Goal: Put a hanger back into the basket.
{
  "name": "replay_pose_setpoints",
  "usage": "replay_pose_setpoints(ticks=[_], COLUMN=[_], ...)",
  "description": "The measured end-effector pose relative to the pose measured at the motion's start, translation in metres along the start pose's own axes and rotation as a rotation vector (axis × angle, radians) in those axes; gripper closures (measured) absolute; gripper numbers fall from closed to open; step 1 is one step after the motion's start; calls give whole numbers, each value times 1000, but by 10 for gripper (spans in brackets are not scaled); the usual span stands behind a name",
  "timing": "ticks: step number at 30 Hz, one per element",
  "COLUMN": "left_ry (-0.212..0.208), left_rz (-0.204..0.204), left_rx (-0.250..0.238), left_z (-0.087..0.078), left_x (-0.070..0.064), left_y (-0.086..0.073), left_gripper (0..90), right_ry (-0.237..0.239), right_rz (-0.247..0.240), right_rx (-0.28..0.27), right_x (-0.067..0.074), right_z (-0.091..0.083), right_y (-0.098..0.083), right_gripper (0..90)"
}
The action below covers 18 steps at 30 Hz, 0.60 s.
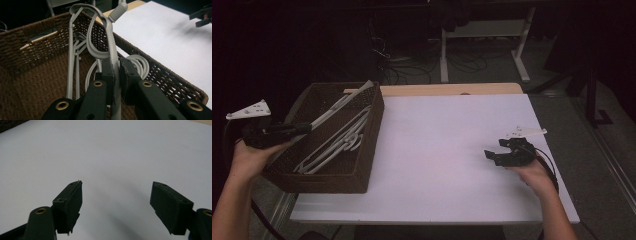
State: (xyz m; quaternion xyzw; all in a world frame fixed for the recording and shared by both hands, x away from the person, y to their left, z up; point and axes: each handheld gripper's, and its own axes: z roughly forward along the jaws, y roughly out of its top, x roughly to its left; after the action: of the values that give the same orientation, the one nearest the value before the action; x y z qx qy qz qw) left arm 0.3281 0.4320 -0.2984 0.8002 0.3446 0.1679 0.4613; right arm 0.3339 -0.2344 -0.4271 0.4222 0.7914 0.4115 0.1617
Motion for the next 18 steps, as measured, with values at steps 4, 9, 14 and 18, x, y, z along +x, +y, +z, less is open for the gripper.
replay_pose_setpoints(ticks=[4,9,14,18], left_ry=[9,18,8,-2], left_rz=[3,3,8,-15], left_rx=[22,65,107,124], left_z=[0,10,23,24], left_x=[0,3,5,9], left_y=[-6,-13,-16,-21], left_gripper=[831,831,831,826], right_ry=[-3,-4,-3,-3], right_rz=[2,1,2,1], right_rx=[0,5,4,-1], right_x=[0,-1,1,0], right_z=[0,1,0,-1], right_y=[0,-1,0,0], right_gripper=[255,256,256,256])
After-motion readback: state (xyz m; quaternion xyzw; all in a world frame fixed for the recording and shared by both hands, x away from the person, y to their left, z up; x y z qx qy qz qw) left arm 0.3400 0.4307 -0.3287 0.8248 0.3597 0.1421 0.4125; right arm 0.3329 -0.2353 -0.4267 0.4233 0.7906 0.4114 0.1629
